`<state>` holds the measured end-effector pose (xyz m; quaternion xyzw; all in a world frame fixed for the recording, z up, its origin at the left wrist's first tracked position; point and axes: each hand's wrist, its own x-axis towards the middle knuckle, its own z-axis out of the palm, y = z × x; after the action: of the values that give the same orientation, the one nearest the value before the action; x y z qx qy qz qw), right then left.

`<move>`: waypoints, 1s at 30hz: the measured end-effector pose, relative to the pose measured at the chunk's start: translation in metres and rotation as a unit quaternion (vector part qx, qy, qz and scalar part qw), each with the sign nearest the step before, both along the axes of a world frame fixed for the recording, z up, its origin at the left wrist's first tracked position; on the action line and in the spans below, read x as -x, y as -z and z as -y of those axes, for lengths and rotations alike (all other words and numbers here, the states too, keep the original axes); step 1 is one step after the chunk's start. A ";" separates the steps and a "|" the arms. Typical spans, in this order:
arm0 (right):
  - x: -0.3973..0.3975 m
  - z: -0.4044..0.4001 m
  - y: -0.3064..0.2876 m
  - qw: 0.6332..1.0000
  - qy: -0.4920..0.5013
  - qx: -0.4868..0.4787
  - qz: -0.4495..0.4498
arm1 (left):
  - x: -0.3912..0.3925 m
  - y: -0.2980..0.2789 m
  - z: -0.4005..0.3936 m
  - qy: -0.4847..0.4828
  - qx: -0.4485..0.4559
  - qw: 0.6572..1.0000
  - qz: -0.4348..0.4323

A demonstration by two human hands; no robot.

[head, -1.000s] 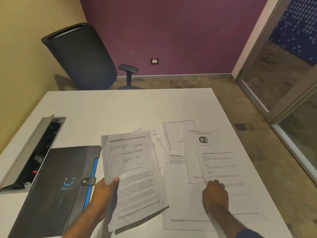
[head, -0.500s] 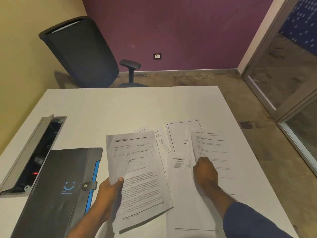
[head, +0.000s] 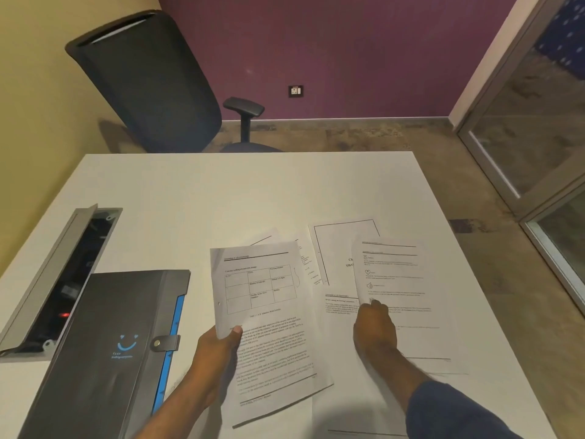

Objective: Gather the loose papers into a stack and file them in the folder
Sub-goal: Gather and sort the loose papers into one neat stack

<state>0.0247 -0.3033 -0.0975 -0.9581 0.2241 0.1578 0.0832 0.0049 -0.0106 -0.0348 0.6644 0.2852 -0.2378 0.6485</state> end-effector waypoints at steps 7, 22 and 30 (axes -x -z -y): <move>-0.001 -0.006 -0.030 0.992 0.056 -0.092 0.059 | 0.003 -0.002 -0.002 -0.001 0.012 1.000 0.017; 0.035 -0.125 -0.084 0.907 -0.230 -0.267 0.231 | 0.013 -0.018 0.024 0.039 0.066 0.993 0.086; 0.056 -0.139 -0.087 0.846 -0.350 -0.315 0.250 | 0.021 -0.025 0.024 -0.009 0.116 0.986 0.116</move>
<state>-0.0309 -0.1644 -0.0103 -0.9022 -0.2167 -0.0067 0.3730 -0.0159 -0.0343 -0.0097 0.6055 0.1846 -0.1844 0.7519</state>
